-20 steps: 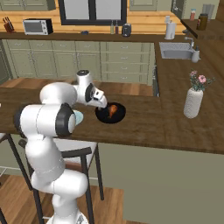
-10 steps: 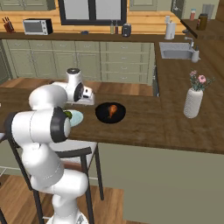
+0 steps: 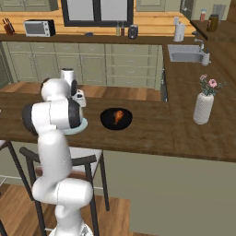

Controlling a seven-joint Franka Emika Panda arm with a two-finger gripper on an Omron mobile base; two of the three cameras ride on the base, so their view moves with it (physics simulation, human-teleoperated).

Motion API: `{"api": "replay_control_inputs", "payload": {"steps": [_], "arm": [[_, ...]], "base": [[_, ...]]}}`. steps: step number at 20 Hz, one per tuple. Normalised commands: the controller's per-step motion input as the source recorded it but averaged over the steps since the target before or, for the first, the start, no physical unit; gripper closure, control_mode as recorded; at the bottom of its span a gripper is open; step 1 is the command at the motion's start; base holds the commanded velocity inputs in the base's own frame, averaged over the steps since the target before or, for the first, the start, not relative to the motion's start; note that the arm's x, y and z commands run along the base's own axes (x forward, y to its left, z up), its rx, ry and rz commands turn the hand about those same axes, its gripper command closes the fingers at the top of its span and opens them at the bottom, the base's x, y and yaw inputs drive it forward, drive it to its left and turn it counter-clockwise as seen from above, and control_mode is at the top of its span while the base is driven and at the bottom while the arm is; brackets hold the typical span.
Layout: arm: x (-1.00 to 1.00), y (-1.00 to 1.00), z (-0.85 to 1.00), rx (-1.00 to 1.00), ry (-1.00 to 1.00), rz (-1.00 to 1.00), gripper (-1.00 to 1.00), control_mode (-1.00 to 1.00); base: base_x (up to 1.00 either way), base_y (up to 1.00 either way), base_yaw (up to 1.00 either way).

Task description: Pick the chicken drumstick and lime from their plates and place them in the bowl. Then put the bowl in the fridge.

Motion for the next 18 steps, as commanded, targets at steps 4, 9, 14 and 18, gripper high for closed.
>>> {"api": "replay_control_inputs", "payload": {"steps": [4,9,14,18], "arm": [[0.56,0.32,-0.41,-0.21,0.09,-0.01,-1.0,-1.0],[0.23,0.14,-0.6,-0.15,0.13,0.0,-1.0,-1.0],[-0.05,0.0,-0.31,0.0,0.01,0.0,-1.0,-1.0],[-0.63,-0.13,-0.43,0.01,0.01,-0.01,-1.0,-1.0]], "base": [[0.0,0.0,0.0],[0.0,0.0,0.0],[0.0,0.0,0.0],[0.0,0.0,0.0]]}}
